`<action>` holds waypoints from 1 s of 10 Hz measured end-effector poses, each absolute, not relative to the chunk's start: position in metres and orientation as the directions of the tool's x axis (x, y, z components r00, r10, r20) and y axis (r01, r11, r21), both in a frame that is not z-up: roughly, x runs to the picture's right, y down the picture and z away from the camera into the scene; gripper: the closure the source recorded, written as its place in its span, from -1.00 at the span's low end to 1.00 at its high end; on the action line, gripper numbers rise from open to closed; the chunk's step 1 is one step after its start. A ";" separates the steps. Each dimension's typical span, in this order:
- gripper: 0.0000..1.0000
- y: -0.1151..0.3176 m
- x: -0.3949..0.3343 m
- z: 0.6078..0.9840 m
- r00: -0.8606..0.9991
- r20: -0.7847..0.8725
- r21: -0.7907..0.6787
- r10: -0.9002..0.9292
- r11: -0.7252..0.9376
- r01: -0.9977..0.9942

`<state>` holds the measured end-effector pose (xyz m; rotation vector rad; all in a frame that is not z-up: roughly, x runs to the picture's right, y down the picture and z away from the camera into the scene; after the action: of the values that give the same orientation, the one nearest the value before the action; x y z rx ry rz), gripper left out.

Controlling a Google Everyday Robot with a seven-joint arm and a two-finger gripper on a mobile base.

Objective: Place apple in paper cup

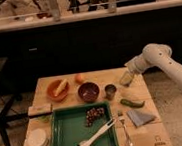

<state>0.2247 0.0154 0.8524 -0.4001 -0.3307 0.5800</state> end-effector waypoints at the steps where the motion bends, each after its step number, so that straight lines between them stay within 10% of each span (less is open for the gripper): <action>1: -0.60 0.016 0.227 0.852 0.787 0.186 -0.451 0.588 0.763 -0.463; 10: -0.60 0.008 0.157 0.862 0.844 0.236 -0.387 0.482 0.843 -0.374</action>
<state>0.1569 0.0078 0.8620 -0.3362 -0.3347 0.4606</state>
